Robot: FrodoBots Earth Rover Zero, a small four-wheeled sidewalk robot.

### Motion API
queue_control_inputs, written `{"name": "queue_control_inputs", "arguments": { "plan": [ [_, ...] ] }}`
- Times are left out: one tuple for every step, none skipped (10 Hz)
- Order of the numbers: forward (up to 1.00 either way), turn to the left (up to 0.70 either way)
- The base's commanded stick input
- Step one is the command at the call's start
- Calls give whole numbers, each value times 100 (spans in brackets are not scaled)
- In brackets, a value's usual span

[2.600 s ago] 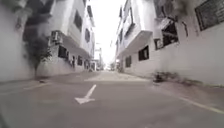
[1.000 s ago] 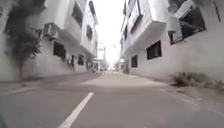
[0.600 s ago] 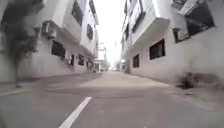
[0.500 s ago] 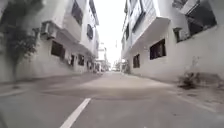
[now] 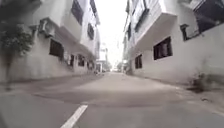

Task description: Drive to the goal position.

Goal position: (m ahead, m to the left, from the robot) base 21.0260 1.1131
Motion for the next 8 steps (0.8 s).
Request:
{"name": "queue_control_inputs", "arguments": {
  "plan": [
    [85,0],
    [85,0],
    [85,0],
    [85,0],
    [85,-13],
    [85,-27],
    [85,-28],
    [85,-16]
  ]
}}
